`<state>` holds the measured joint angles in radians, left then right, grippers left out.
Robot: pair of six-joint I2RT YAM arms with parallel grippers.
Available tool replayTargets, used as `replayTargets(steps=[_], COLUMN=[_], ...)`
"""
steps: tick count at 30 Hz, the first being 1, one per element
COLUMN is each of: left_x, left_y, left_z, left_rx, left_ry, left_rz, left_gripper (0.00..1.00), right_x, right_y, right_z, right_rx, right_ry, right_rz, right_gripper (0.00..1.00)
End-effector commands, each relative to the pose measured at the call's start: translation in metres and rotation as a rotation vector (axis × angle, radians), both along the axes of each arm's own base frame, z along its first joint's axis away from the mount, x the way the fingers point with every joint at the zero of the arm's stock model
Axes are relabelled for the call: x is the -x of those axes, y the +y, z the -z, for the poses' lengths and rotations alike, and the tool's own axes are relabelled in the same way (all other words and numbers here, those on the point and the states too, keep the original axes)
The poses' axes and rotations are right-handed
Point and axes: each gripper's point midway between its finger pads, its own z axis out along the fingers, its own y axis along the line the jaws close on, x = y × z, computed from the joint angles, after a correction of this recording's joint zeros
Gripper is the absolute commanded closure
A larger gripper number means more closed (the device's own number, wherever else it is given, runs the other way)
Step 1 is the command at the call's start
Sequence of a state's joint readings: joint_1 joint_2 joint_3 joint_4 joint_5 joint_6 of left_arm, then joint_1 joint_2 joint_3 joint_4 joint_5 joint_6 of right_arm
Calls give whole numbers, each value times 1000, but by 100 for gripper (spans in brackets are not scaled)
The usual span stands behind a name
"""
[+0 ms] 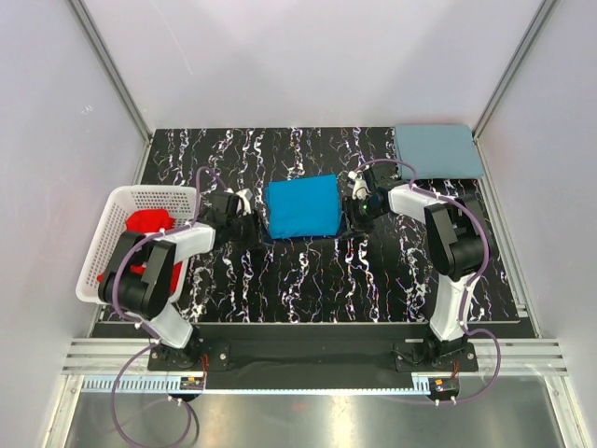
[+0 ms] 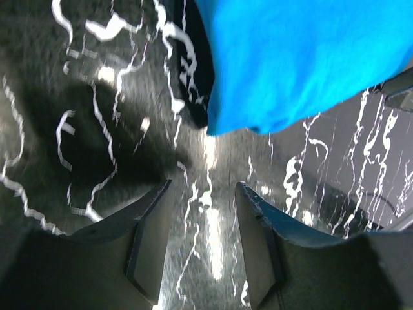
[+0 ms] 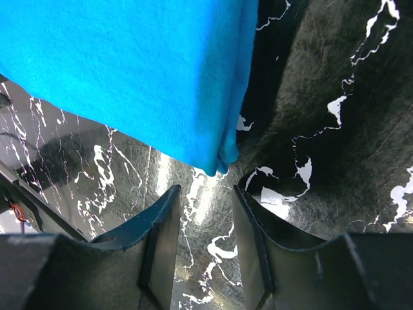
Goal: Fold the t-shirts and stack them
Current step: Fold the tshirt
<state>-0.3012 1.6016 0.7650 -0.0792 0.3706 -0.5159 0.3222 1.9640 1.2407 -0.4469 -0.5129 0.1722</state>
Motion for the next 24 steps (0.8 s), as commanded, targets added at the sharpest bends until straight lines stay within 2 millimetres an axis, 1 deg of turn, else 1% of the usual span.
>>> replayTargets(steps=[1, 6, 10, 14, 18, 20, 21, 22, 23, 24], left_x=[-24, -31, -37, -37, -35, -34, -35, -36, -34, -34], left_y=[-13, -12, -16, -14, -17, -20, -20, -22, -20, -16], left_z=[-10, 1, 3, 7, 14, 17, 18, 17, 19, 19], left_rx=[33, 3, -2, -32, -44, -41, -45, -44, -55, -78], left_ry=[-102, -94, -96, -89, -76, -65, -64, -69, -50, -50], left_rz=[28, 25, 39, 46, 58, 70, 69, 72, 70, 63], left_gripper=[52, 52, 51, 53, 64, 77, 83, 95, 100, 100], right_x=[-10, -13, -14, -17, -20, -21, -21, -21, -22, -24], right_y=[-5, 0, 0, -1, -1, -3, -5, -7, -9, -12], right_z=[5, 10, 14, 17, 19, 20, 20, 21, 20, 19], right_rx=[67, 88, 127, 149, 163, 173, 184, 192, 203, 222], right_ry=[-60, -85, -99, -107, -120, -123, -127, -130, -136, -149], right_rz=[-2, -12, -18, -17, -19, -16, -19, -21, -17, -13], right_gripper=[56, 57, 59, 61, 66, 73, 79, 89, 100, 100])
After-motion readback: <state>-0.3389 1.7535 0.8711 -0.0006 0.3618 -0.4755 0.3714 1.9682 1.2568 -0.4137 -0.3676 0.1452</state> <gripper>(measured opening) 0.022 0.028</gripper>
